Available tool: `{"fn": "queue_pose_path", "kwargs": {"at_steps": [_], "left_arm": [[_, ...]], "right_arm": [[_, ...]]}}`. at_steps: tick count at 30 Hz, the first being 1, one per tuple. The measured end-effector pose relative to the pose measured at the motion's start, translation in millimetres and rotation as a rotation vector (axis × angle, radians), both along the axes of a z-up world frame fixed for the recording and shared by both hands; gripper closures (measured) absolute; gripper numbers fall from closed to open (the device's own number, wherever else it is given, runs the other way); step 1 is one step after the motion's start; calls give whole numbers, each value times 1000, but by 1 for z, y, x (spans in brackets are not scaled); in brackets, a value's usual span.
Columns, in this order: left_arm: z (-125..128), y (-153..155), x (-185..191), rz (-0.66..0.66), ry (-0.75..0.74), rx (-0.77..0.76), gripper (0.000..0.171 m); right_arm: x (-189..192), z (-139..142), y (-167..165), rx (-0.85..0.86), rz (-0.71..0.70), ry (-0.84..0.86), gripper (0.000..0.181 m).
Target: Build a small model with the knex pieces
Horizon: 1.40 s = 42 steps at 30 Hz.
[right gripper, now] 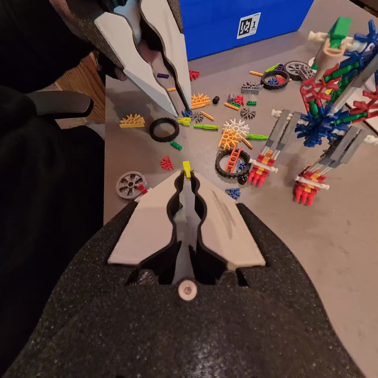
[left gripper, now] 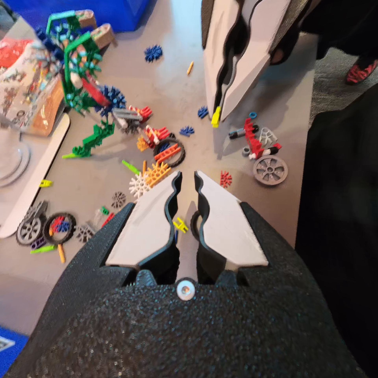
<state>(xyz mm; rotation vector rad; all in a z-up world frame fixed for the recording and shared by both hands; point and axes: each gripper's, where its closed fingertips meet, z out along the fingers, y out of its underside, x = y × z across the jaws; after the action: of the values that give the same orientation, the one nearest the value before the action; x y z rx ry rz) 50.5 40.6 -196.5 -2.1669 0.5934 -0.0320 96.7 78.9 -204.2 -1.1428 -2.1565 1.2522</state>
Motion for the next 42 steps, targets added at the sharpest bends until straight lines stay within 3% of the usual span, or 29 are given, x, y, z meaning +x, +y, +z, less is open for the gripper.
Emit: {"fn": "queue_pose_path", "kwargs": {"at_steps": [7, 14, 27, 42], "left_arm": [[-40, -13, 8, -18, 62, -187, 163], [-55, -14, 9, -29, 102, -258, 167], [-56, 20, 25, -81, 116, -205, 168], [-55, 16, 24, -91, 98, -178, 168]], "right_arm": [[-2, -8, -3, 17, 12, -32, 176], [1, -20, -5, 30, 29, -101, 176], [-8, -33, -14, 44, 84, -241, 176], [-19, -45, -14, 35, 23, -312, 171]]}}
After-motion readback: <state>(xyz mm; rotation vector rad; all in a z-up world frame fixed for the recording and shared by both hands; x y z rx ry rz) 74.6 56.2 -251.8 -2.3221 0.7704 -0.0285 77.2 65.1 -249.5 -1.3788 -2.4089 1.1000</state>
